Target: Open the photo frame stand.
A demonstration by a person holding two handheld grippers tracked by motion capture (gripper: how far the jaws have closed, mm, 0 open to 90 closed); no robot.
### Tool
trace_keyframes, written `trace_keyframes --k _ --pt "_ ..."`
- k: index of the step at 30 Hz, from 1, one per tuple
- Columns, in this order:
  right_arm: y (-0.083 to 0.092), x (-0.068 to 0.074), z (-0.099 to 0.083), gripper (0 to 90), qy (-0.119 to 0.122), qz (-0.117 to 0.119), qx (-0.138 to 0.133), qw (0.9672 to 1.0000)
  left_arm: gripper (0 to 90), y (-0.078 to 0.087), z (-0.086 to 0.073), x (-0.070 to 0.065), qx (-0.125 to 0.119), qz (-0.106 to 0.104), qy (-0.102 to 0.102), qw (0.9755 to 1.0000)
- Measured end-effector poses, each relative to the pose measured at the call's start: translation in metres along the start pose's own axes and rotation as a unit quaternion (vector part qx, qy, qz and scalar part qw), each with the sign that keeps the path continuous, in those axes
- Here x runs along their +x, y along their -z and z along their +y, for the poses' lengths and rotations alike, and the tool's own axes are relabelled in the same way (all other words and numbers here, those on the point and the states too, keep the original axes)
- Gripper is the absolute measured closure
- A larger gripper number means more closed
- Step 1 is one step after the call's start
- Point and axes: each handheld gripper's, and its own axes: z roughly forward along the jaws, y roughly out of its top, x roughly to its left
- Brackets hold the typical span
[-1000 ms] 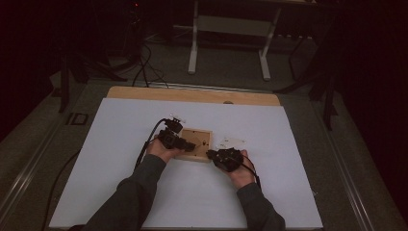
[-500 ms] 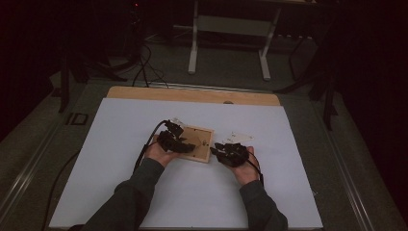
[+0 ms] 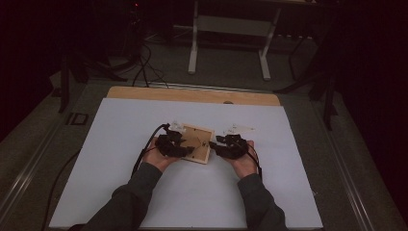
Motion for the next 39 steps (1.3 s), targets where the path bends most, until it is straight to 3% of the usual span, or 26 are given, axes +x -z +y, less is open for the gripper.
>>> trace_keyframes --k 1,2,3,4,5,14,17,25,28,30,35,39 --pt "0.000 0.000 0.000 61.3 0.000 0.000 0.000 1.0000 56.5 0.000 0.000 0.000 0.000 0.000 0.000 1.0000" --pt "0.000 0.000 0.000 61.3 0.000 0.000 0.000 1.0000 56.5 0.003 -0.004 -0.005 -0.009 0.010 -0.019 0.9997" --pt "-0.002 -0.004 0.006 53.5 -0.009 -0.002 0.001 1.0000 56.5 0.005 -0.011 -0.007 -0.026 0.014 -0.030 0.9991" --pt "-0.009 -0.012 0.010 52.0 -0.038 0.007 0.006 0.9992 56.5 0.005 -0.012 -0.008 -0.028 0.014 -0.033 0.9990" --pt "-0.010 -0.013 0.010 51.3 -0.041 0.010 0.007 0.9991 56.5 0.006 -0.013 -0.008 -0.032 0.013 -0.036 0.9987" --pt "-0.018 -0.022 0.013 46.0 -0.081 0.040 0.003 0.9959 56.6 0.010 -0.025 -0.009 -0.044 0.009 -0.072 0.9964" --pt "-0.021 -0.024 0.014 45.8 -0.091 0.061 -0.001 0.9940 56.9 0.010 -0.027 -0.008 -0.042 0.005 -0.080 0.9959" --pt "-0.019 -0.021 0.016 47.2 -0.085 0.065 -0.005 0.9943 57.7 0.008 -0.026 0.000 -0.016 -0.023 -0.053 0.9982" --pt "-0.018 -0.020 0.017 47.5 -0.081 0.062 -0.007 0.9948 58.3 0.008 -0.025 0.000 -0.011 -0.029 -0.050 0.9983" --pt "-0.016 -0.017 0.017 48.5 -0.072 0.059 -0.008 0.9956 59.3 0.009 -0.024 0.002 -0.007 -0.045 -0.044 0.9980" --pt "-0.012 -0.015 0.019 51.3 -0.067 0.059 -0.016 0.9959 61.8 0.009 -0.022 0.000 -0.001 -0.049 -0.050 0.9975" --pt "-0.007 -0.015 0.021 54.2 -0.064 0.056 -0.024 0.9961 62.7 0.008 -0.021 -0.002 -0.004 -0.039 -0.056 0.9977"
